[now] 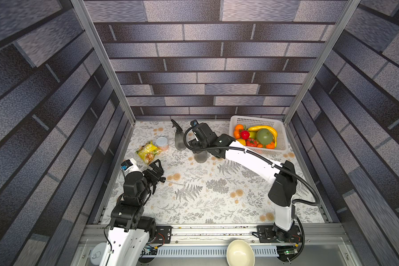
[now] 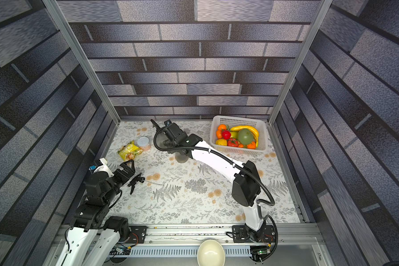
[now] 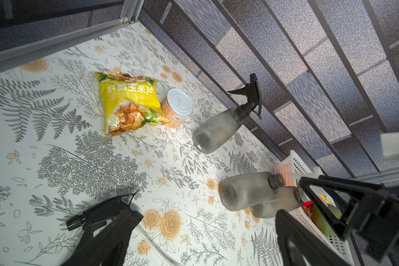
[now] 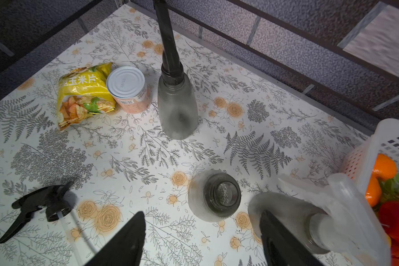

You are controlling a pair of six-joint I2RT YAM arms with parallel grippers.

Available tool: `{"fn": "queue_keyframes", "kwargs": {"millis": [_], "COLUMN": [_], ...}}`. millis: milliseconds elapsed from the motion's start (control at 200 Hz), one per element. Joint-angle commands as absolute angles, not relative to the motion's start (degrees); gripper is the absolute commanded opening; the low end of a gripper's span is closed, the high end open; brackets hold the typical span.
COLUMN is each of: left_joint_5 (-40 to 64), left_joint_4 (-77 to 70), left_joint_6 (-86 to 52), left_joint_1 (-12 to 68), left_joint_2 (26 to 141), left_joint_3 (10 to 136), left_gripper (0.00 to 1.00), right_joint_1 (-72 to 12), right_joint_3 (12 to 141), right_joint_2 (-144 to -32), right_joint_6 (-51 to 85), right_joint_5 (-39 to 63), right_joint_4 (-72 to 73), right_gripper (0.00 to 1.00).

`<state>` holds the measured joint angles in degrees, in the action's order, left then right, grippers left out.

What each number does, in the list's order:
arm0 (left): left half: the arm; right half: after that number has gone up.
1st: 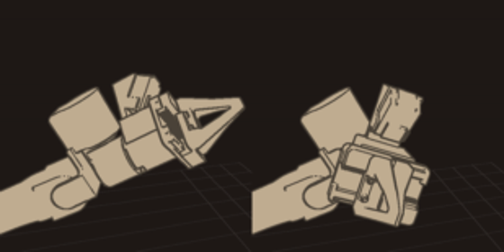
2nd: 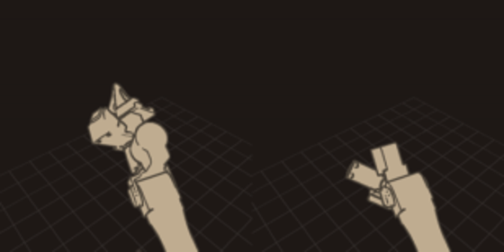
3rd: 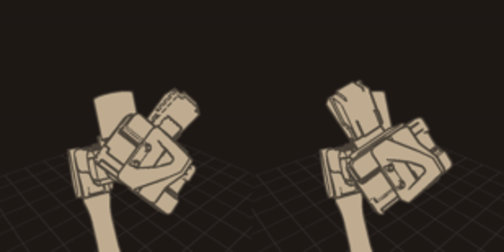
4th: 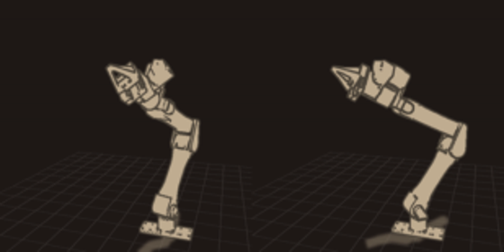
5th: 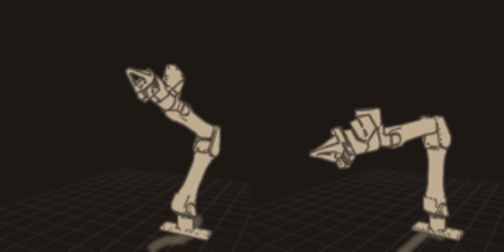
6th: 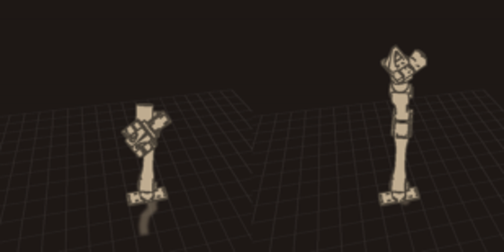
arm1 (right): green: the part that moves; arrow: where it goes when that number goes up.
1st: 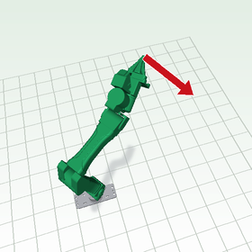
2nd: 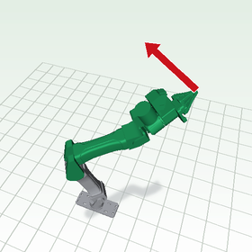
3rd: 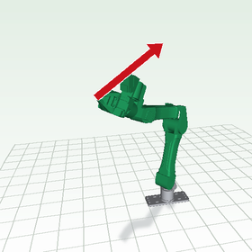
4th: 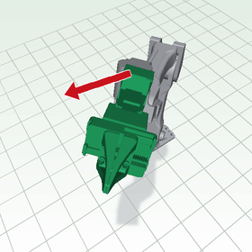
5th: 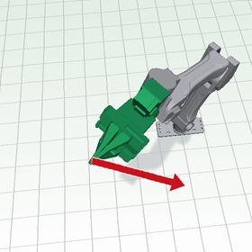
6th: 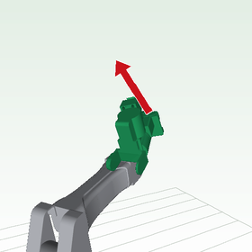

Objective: Attach spray nozzles to spray bottles
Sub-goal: Pick up the spray bottle from the center of the board.

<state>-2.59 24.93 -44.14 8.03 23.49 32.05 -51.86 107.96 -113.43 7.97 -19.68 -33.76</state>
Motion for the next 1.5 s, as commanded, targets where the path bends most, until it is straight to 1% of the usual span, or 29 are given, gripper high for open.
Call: {"fn": "queue_keyframes", "kwargs": {"millis": [0, 15, 65, 250, 526, 691, 852, 997, 1212, 1343, 1493], "left_joint_5": [2.8, 2.9, 3.1, 4.0, 5.2, 5.7, 6.3, 6.5, 6.5, 6.7, 7.0], "left_joint_4": [21.1, 20.8, 20.5, 19.4, 17.9, 17.0, 16.3, 16.4, 16.3, 16.4, 15.7], "left_joint_6": [-44.7, -44.7, -44.4, -43.4, -42.5, -42.5, -42.1, -41.9, -41.4, -40.9, -40.7], "left_joint_1": [7.7, 7.6, 7.6, 7.5, 7.5, 7.5, 7.5, 7.5, 7.5, 7.5, 7.5], "left_joint_2": [24.0, 24.1, 24.7, 26.0, 26.4, 26.6, 27.1, 27.5, 27.6, 27.9, 28.1], "left_joint_3": [30.9, 30.9, 30.9, 31.0, 30.7, 30.3, 30.5, 30.6, 31.0, 31.4, 31.5], "left_gripper": [0.99, 0.99, 0.99, 0.99, 0.99, 0.99, 0.99, 0.99, 0.99, 0.99, 1.00], "right_joint_1": [-50.7, -50.7, -50.5, -49.4, -49.3, -49.0, -48.5, -48.5, -48.4, -48.3, -48.4], "right_joint_3": [110.9, 111.2, 112.3, 115.8, 113.7, 110.5, 107.8, 107.1, 106.4, 105.5, 104.1], "right_joint_2": [-115.5, -117.5, -119.1, -123.8, -125.3, -124.9, -124.2, -124.8, -125.9, -125.8, -125.5], "right_joint_6": [10.6, 10.5, 10.4, 11.5, 11.4, 11.8, 11.9, 11.7, 11.3, 10.7, 10.5], "right_joint_5": [-16.5, -16.4, -16.7, -17.2, -18.6, -19.1, -17.0, -15.8, -16.2, -16.1, -14.9], "right_joint_4": [-35.6, -35.5, -35.7, -37.7, -36.1, -33.7, -31.3, -30.2, -28.9, -27.2, -25.4], "right_gripper": [0.82, 0.83, 0.85, 0.86, 0.89, 0.89, 0.89, 0.87, 0.78, 0.77, 0.70]}}
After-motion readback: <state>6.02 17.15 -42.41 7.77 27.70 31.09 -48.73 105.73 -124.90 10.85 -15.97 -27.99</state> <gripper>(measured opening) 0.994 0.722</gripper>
